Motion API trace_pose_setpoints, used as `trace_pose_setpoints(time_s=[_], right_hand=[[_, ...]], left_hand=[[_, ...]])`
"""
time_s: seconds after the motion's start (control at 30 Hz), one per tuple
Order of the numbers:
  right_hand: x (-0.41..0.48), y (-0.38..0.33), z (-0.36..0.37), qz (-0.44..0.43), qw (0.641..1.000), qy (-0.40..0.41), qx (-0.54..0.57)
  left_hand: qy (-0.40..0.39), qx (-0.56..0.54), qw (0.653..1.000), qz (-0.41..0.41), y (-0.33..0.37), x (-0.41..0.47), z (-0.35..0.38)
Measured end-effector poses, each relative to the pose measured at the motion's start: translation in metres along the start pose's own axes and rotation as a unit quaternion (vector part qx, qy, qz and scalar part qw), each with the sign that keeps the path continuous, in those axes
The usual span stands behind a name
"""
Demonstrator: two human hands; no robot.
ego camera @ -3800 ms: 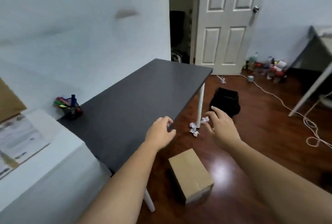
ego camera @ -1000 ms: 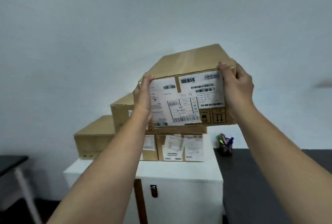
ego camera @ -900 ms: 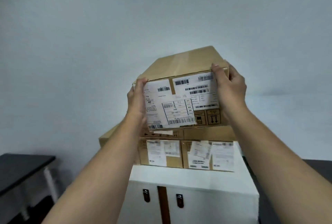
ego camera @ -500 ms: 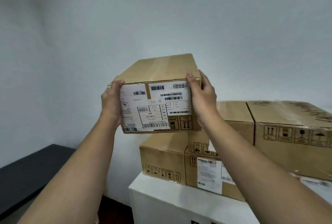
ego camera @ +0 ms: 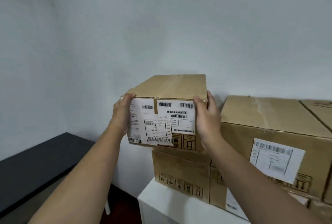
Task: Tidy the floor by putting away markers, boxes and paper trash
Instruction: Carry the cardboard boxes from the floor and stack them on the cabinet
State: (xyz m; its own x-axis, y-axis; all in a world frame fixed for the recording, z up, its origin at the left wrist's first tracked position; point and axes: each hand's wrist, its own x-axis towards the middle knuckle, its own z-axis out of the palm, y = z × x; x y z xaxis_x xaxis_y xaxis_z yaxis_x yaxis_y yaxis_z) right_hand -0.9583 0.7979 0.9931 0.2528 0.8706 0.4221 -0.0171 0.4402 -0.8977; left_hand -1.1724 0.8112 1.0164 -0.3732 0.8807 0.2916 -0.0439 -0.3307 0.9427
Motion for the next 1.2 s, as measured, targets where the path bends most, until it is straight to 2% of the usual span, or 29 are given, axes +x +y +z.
trace_pose_setpoints(time_s=[0.17, 0.3, 0.4, 0.47, 0.53, 0.6, 0.67, 0.83, 1.07, 1.13, 1.2], right_hand=[[0.003, 0.036, 0.011, -0.01, 0.989, 0.05, -0.136], [-0.008, 0.054, 0.008, -0.067, 0.953, 0.093, -0.279], [-0.014, 0.061, 0.008, -0.182, 0.88, 0.09, -0.429], [-0.009, 0.061, -0.007, -0.25, 0.811, 0.182, -0.496], [-0.004, 0.059, -0.029, -0.196, 0.769, 0.253, -0.554], [0.002, 0.069, -0.042, -0.119, 0.741, 0.248, -0.612], [0.005, 0.082, -0.042, -0.126, 0.734, 0.236, -0.624], [0.008, 0.084, -0.035, -0.185, 0.756, 0.263, -0.57], [0.011, 0.089, -0.036, -0.193, 0.713, 0.232, -0.632], [0.01, 0.088, -0.038, -0.185, 0.707, 0.224, -0.645], [0.009, 0.086, -0.038, -0.171, 0.703, 0.211, -0.658]], left_hand=[[-0.057, -0.006, 0.996, -0.066, -0.064, 0.036, 0.009], [-0.095, 0.01, 0.991, -0.096, -0.108, 0.055, 0.018], [-0.093, 0.015, 0.993, -0.074, -0.12, 0.064, 0.026], [-0.092, 0.008, 0.994, -0.051, -0.129, 0.069, 0.03], [-0.093, 0.007, 0.995, -0.026, -0.132, 0.07, 0.033], [-0.099, 0.004, 0.995, -0.019, -0.138, 0.073, 0.037], [-0.1, 0.003, 0.995, -0.023, -0.141, 0.076, 0.042], [-0.08, 0.01, 0.997, 0.006, -0.145, 0.072, 0.05], [-0.084, 0.003, 0.996, 0.021, -0.143, 0.067, 0.05], [-0.103, 0.035, 0.994, 0.031, -0.144, 0.067, 0.048], [-0.063, 0.126, 0.984, 0.112, -0.136, 0.068, 0.047]])
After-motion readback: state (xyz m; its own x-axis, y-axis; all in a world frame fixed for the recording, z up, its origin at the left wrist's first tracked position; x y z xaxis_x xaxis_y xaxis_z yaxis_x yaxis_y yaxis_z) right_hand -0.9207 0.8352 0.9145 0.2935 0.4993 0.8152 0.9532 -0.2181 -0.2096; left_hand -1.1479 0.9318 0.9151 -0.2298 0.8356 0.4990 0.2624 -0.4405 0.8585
